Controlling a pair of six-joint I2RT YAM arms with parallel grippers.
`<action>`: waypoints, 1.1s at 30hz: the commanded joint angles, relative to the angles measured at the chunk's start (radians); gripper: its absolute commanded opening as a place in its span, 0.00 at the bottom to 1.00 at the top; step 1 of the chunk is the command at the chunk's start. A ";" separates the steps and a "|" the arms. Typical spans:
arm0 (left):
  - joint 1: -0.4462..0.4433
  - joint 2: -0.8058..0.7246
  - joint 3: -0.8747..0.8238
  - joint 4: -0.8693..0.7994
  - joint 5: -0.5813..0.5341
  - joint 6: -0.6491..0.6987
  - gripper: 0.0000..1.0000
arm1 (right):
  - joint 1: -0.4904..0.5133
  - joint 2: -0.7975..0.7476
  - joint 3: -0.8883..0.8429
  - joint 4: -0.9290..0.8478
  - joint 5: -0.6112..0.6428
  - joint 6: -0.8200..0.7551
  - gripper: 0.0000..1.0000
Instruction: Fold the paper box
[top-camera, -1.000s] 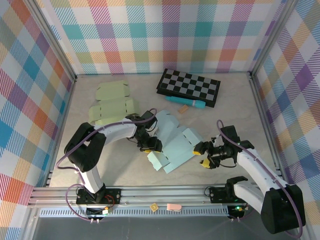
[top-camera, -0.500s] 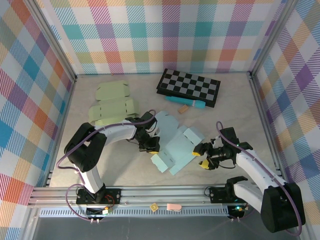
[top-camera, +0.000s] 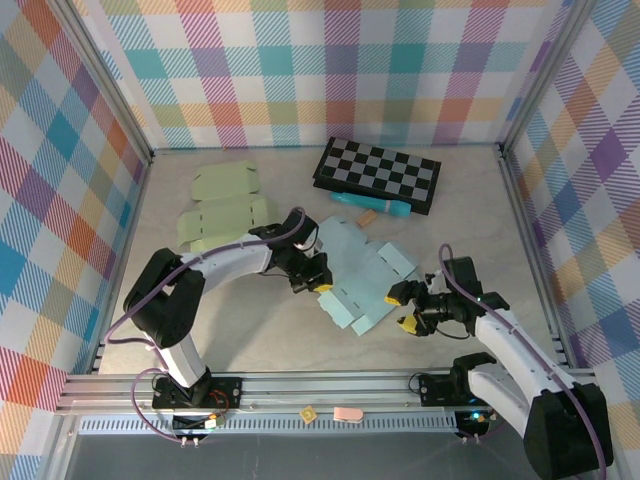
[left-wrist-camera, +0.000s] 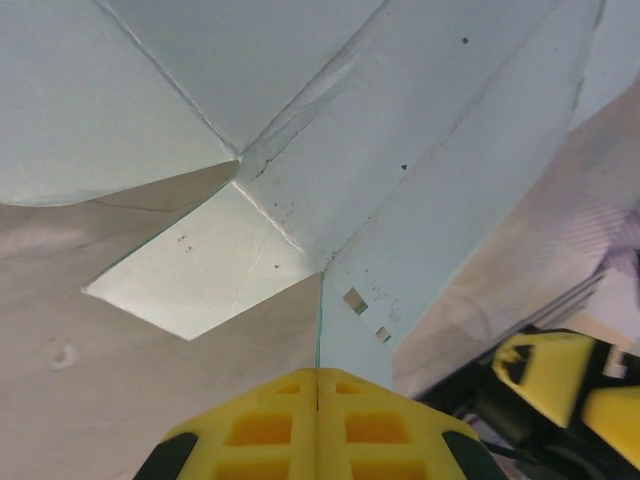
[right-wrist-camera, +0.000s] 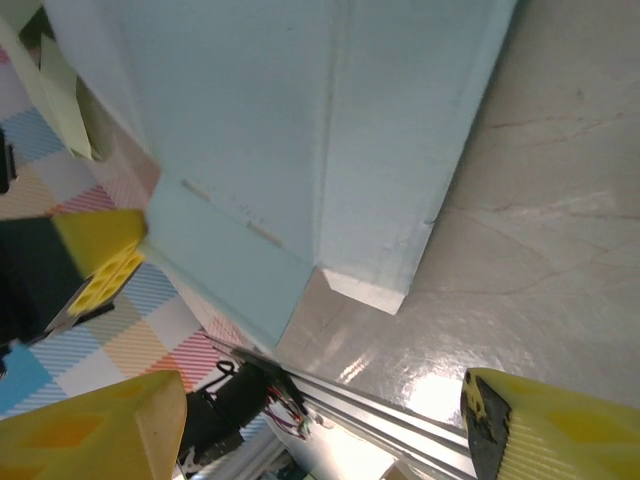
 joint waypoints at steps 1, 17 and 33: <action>-0.002 -0.040 0.050 0.018 0.054 -0.091 0.00 | 0.001 0.017 -0.005 0.083 0.026 0.067 0.74; -0.002 -0.046 0.090 0.023 0.079 -0.129 0.00 | -0.030 0.069 -0.186 0.579 0.124 0.274 0.77; -0.003 -0.053 0.084 0.043 0.078 -0.136 0.00 | -0.030 0.198 -0.136 0.680 0.138 0.311 0.50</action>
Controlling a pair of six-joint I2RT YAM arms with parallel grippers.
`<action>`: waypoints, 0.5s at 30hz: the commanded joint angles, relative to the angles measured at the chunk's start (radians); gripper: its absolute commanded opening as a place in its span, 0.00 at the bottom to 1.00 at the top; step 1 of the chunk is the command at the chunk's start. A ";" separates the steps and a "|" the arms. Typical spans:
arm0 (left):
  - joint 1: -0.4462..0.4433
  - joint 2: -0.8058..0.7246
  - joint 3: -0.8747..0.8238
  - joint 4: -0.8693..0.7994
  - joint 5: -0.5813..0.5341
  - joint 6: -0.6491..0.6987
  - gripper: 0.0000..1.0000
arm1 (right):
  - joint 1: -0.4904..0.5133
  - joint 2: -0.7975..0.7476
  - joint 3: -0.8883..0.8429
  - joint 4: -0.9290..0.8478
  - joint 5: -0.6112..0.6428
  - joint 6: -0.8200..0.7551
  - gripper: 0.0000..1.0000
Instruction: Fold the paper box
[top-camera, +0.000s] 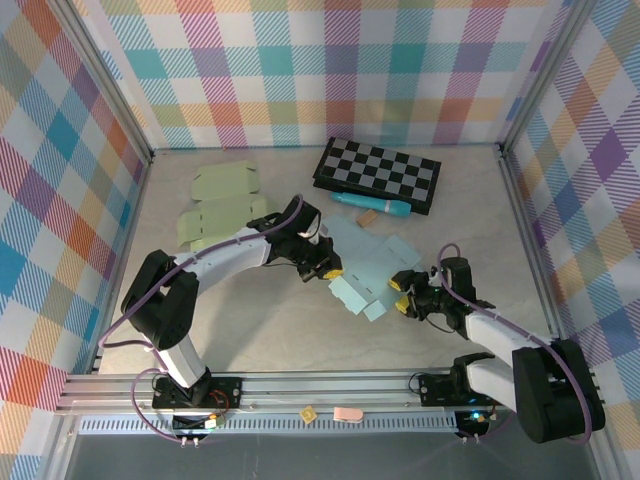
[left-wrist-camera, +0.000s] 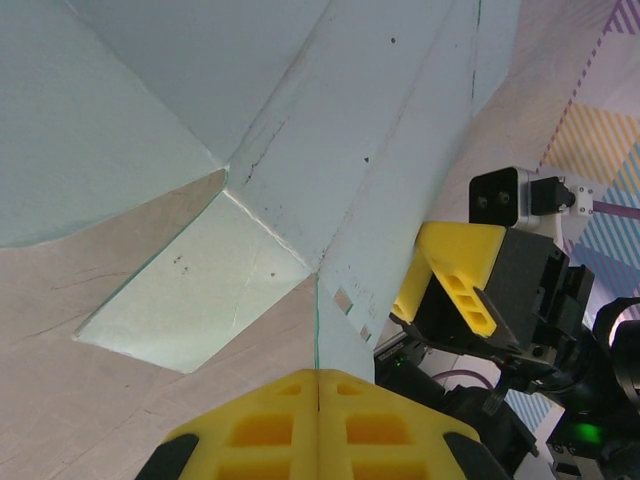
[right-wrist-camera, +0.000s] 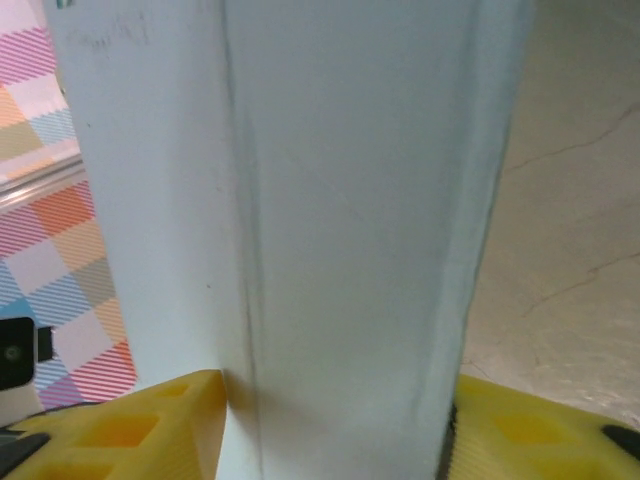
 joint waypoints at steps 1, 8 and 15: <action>-0.003 -0.038 0.010 0.010 0.022 -0.029 0.00 | -0.005 -0.008 0.031 0.031 0.019 0.020 0.48; -0.003 -0.044 0.009 0.009 0.011 -0.024 0.00 | -0.005 -0.084 0.100 -0.095 0.071 0.028 0.27; 0.000 -0.074 0.020 -0.008 -0.023 -0.021 0.38 | -0.006 -0.128 0.183 -0.201 0.141 0.023 0.00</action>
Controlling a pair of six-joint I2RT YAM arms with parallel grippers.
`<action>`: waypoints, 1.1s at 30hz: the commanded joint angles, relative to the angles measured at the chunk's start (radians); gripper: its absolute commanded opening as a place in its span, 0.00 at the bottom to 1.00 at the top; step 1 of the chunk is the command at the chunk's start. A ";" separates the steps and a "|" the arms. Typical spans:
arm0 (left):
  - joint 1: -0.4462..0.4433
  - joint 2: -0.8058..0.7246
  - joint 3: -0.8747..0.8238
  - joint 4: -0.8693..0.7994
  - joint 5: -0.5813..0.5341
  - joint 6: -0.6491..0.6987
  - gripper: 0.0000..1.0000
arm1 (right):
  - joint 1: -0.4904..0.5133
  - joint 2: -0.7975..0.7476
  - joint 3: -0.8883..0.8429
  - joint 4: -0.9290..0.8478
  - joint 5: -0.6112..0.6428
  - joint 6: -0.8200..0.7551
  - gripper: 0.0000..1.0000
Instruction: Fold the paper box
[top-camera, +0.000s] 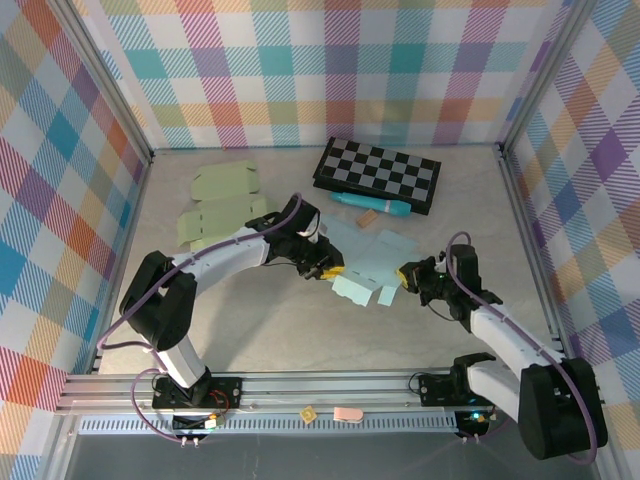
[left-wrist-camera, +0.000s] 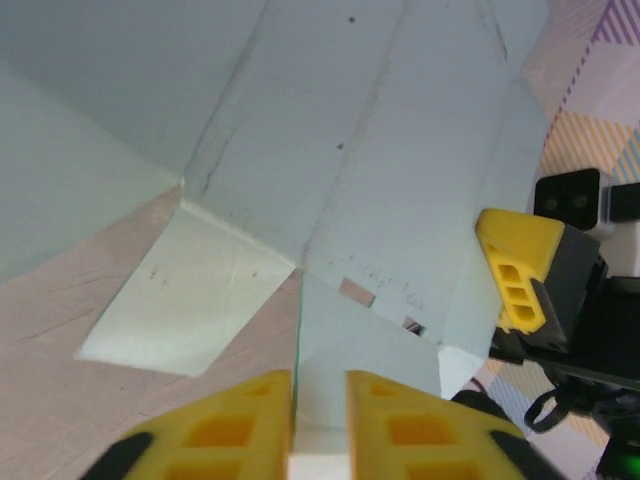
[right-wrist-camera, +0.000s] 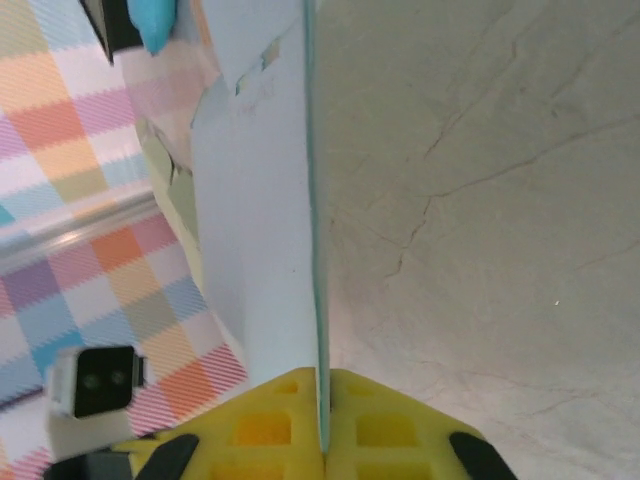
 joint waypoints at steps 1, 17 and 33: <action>0.001 -0.074 0.023 -0.025 -0.027 -0.011 0.46 | 0.001 -0.042 0.086 -0.103 0.057 -0.019 0.00; 0.161 -0.074 0.232 -0.178 -0.175 0.080 0.62 | 0.013 0.120 0.784 -0.778 0.234 -0.167 0.00; 0.112 0.106 0.201 0.007 -0.173 0.075 0.55 | 0.268 0.269 1.186 -1.050 0.467 -0.145 0.00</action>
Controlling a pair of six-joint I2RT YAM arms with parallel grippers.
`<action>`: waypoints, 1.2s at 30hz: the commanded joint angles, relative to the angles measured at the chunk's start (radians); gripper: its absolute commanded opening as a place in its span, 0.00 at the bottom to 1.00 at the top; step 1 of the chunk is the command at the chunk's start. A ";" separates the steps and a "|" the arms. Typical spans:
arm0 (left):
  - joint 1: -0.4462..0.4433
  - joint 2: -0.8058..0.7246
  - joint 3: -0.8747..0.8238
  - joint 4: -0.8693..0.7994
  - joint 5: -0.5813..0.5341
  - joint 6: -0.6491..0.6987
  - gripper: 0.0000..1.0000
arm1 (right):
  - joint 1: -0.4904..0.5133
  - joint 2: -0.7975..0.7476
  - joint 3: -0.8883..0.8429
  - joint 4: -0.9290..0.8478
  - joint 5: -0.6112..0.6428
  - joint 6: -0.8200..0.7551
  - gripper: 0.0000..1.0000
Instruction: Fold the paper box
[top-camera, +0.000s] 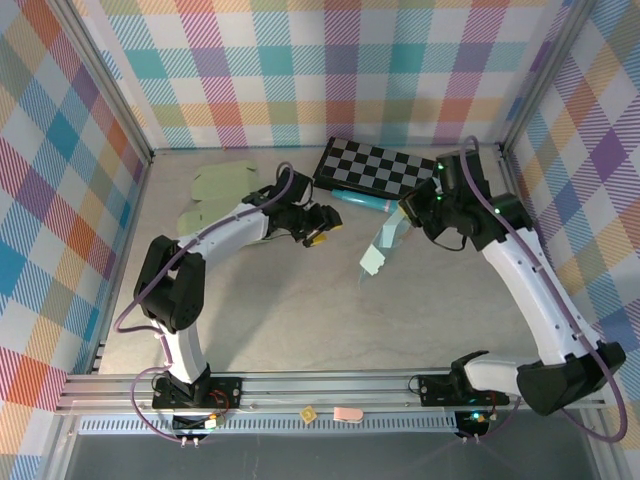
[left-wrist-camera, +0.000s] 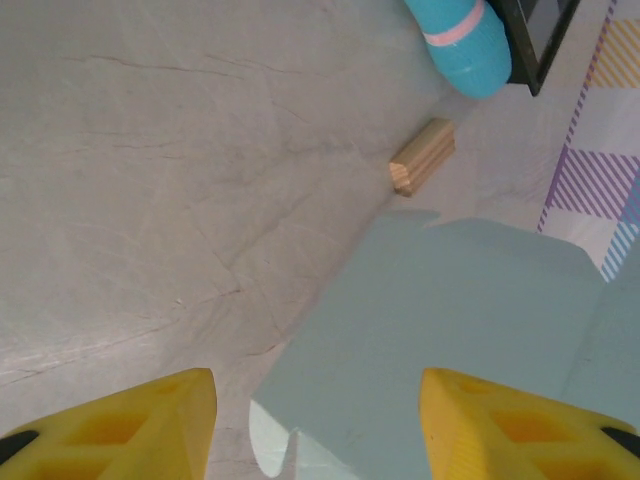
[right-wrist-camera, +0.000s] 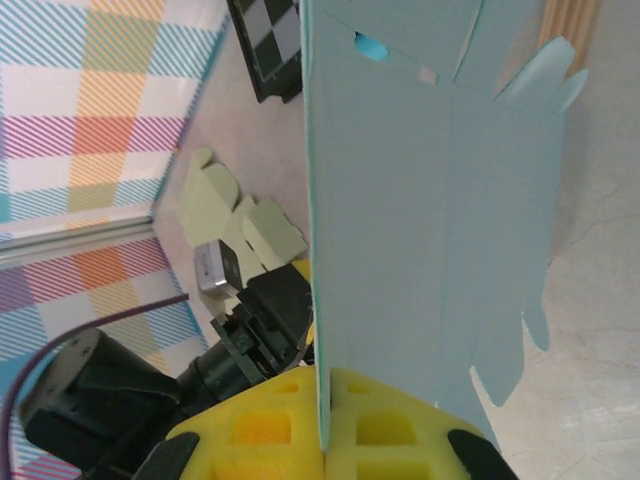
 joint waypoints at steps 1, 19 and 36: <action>-0.003 -0.034 -0.023 -0.001 -0.009 0.025 0.55 | 0.075 0.020 0.105 -0.122 0.140 0.026 0.00; 0.004 -0.184 -0.248 -0.062 -0.007 0.036 0.54 | 0.365 0.414 0.594 -0.683 0.428 0.457 0.00; -0.141 -0.552 -0.220 -0.245 -0.381 0.344 0.78 | 0.248 0.525 0.245 -0.011 0.267 0.383 0.00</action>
